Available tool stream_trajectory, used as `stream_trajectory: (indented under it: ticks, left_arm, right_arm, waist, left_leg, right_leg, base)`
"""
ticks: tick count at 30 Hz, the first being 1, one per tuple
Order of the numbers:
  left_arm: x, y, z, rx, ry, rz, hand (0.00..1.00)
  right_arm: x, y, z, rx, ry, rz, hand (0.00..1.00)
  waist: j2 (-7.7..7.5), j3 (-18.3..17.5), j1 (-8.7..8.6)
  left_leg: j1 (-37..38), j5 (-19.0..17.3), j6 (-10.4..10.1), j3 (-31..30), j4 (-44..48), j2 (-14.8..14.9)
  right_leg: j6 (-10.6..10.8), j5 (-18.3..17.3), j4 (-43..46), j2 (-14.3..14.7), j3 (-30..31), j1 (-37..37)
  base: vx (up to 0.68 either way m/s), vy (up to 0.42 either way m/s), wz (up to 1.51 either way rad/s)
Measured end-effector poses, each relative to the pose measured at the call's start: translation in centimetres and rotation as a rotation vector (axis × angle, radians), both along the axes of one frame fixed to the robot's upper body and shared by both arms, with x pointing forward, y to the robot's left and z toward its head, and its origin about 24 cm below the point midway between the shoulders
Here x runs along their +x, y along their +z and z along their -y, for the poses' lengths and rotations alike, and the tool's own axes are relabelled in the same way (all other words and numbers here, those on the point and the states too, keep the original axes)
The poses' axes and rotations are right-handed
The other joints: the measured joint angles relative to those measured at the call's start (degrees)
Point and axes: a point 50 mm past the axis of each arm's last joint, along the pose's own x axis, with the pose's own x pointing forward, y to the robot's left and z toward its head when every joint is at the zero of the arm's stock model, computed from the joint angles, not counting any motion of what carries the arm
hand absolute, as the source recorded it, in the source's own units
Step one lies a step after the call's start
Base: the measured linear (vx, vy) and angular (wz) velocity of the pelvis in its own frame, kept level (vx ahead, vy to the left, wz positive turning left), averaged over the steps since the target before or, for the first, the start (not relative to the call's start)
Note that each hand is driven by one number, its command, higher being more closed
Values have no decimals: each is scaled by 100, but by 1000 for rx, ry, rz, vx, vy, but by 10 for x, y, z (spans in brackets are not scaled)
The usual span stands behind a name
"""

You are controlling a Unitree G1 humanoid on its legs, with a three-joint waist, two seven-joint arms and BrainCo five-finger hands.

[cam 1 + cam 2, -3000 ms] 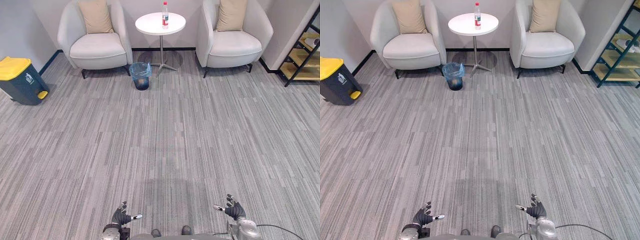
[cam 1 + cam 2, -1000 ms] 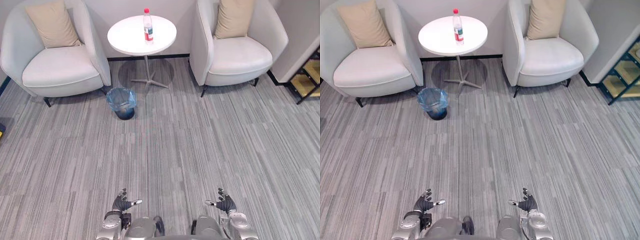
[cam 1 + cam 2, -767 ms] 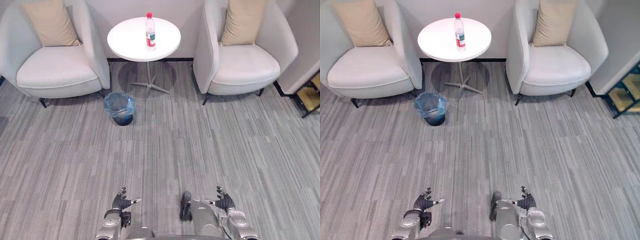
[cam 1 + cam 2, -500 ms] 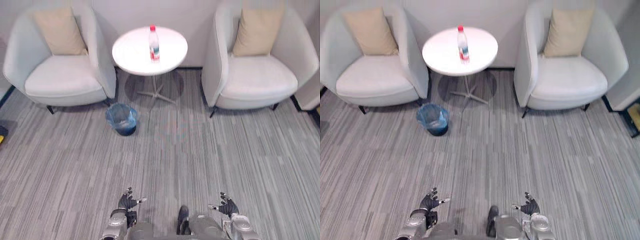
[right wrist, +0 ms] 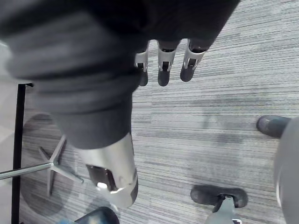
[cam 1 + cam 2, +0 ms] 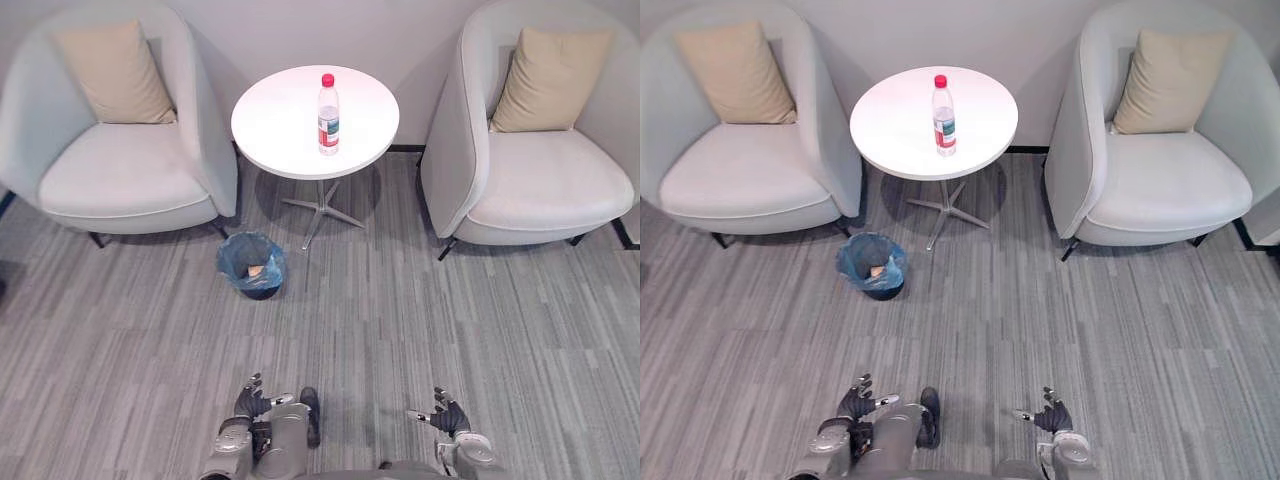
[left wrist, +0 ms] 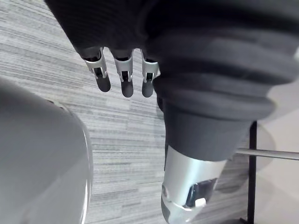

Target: Gather rubbish on tea table into small bin, then transfer packed bag to large trash can.

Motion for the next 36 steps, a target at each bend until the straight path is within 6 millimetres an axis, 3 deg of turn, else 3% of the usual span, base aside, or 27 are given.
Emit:
stream_trajectory:
  ticks: [1,2,3,4,7,8,9,10,12,14,16,17,18,19,20,23,25,26,27,28,31,33,36]
  left_arm:
    - [-4,-1,-2,10,-13,-11,0]
    - [-5,-2,-1,9,-18,-15,0]
    - [-3,-1,-1,10,-18,-11,0]
    - [-1,0,-1,9,-19,-4,0]
    - [8,3,3,0,-20,19,0]
    - [8,3,4,-3,-19,19,0]
    - [7,3,2,2,-18,18,0]
    - [4,0,5,-5,-14,2,0]
    - [1,-2,10,-20,-14,-10,0]
    - [1,-4,18,-40,-16,-18,0]
    - [2,-4,23,-60,-6,-15,0]
    - [0,-4,27,-77,10,-17,0]
    - [0,-5,31,-90,14,-18,0]
    - [2,-4,31,-93,15,-7,0]
    - [3,-3,31,-93,13,-2,0]
    - [4,-2,29,-91,16,4,0]
    - [4,-2,29,-91,14,3,0]
    - [2,-3,31,-97,15,-2,0]
    - [2,-4,30,-93,15,-6,0]
    - [2,-3,23,-74,18,-6,0]
    - [-1,-4,10,-40,20,-21,0]
    - [-2,-4,7,-32,20,-21,0]
    - [-8,-6,9,-35,18,-39,0]
  right_arm:
    - [-2,-1,-3,8,8,-7,0]
    - [-1,-1,-3,8,11,-1,0]
    - [4,1,-4,2,24,11,0]
    - [9,3,-3,-6,35,25,0]
    - [18,7,-2,-11,39,54,0]
    - [20,8,-1,-14,42,60,0]
    - [19,8,-2,-14,49,55,0]
    - [20,9,2,-24,49,57,0]
    - [25,11,6,-38,53,70,0]
    - [26,11,9,-44,52,60,0]
    - [17,6,9,-32,28,28,0]
    - [12,4,8,-29,26,18,0]
    - [10,4,8,-22,14,14,0]
    - [7,3,10,-20,5,7,0]
    - [4,2,11,-20,-3,2,0]
    - [12,4,10,-11,-12,22,0]
    - [10,4,11,-13,-16,19,0]
    - [8,4,13,-19,-17,14,0]
    - [3,1,9,-9,-17,-5,0]
    - [2,0,5,-2,-9,-7,0]
    - [3,-1,0,10,-6,-6,0]
    - [1,-1,-1,8,0,-11,0]
    - [4,0,-1,1,17,-4,0]
  waist:
    - [14,6,-67]
    - [80,43,-129]
    - [40,22,-194]
    - [137,62,-240]
    - [232,124,-256]
    - [250,134,-300]
    - [184,101,-319]
    - [283,114,-378]
    - [356,82,-342]
    - [448,82,-424]
    - [466,97,-473]
    - [472,111,-449]
    - [480,124,-359]
    - [470,124,-343]
    - [437,145,-222]
    - [478,132,-208]
    - [490,127,-211]
    - [602,98,-208]
    - [612,127,-191]
    - [445,113,-177]
    - [190,105,-116]
    - [136,87,-46]
    - [168,59,-103]
  left_leg:
    - [402,-86,64,-30,-121,-28]
    - [641,-104,78,-80,-237,-41]
    - [865,-104,79,-161,-378,-29]
    - [1060,-103,78,-250,-526,41]
    - [1400,-116,53,-389,-655,223]
    - [1508,-167,-38,-486,-669,295]
    - [1659,-268,-245,-582,-691,295]
    - [1835,-426,-489,-746,-710,401]
    - [1830,-330,-645,-789,-710,576]
    - [1694,-237,-797,-986,-401,697]
    - [1207,-80,-1058,-1126,825,861]
    - [744,62,-1242,-1085,1997,1050]
    - [409,-42,-1088,-837,2782,1225]
    - [245,-104,-984,-697,2963,1285]
    - [-6,-199,-828,-492,2937,1281]
    - [-535,-256,-732,-263,1748,1056]
    - [-503,57,-868,-285,452,822]
    - [-435,706,-828,-330,-122,805]
    - [-292,991,-528,-283,-152,770]
    - [-192,963,-494,-231,-298,620]
    - [9,890,-370,2,-488,429]
    - [196,789,-271,88,-581,297]
    - [572,585,-209,171,-871,77]
  right_leg:
    - [-115,-127,641,-16,-70,-207]
    - [-262,-252,815,2,-202,-378]
    - [-417,-339,778,53,-390,-583]
    - [-533,-403,462,167,-615,-863]
    - [-582,-323,-919,495,-630,-1329]
    - [-639,-76,-1551,623,-576,-1369]
    - [-648,588,-2373,713,-429,-1356]
    - [-860,1355,-2356,797,-438,-1279]
    - [-982,1147,-2233,881,-482,-1306]
    - [-1066,928,-2288,954,-722,-1137]
    - [-1094,863,-2724,1055,-946,-604]
    - [-1112,864,-3103,1122,-1064,-163]
    - [-1125,868,-3377,1184,-1108,245]
    - [-1127,869,-3495,1205,-1125,397]
    - [-1126,869,-3648,1196,-1121,596]
    - [-1045,835,-3750,1056,-1031,724]
    - [-856,748,-3729,922,-946,807]
    - [-731,667,-3696,974,-905,837]
    - [-621,590,-3678,938,-788,908]
    - [-529,534,-3705,803,-728,912]
    - [-475,518,-3794,601,-574,982]
    - [-337,377,-3631,452,-469,1011]
    - [-185,99,-2392,116,-369,620]
  base:
    - [582,107,29]
    - [491,36,29]
    - [452,-2,39]
    - [523,-27,38]
    - [390,-73,36]
    - [436,-147,55]
    - [554,-205,64]
    - [553,-201,45]
    - [389,-170,11]
    - [402,-250,44]
    - [315,-191,63]
    - [257,-136,46]
    - [243,-122,40]
    - [232,-95,16]
    - [187,-48,-2]
    - [206,58,-14]
    - [213,140,-15]
    - [182,139,-13]
    - [247,186,-18]
    - [201,145,-15]
    - [207,109,-22]
    - [125,66,-24]
    - [123,89,-14]
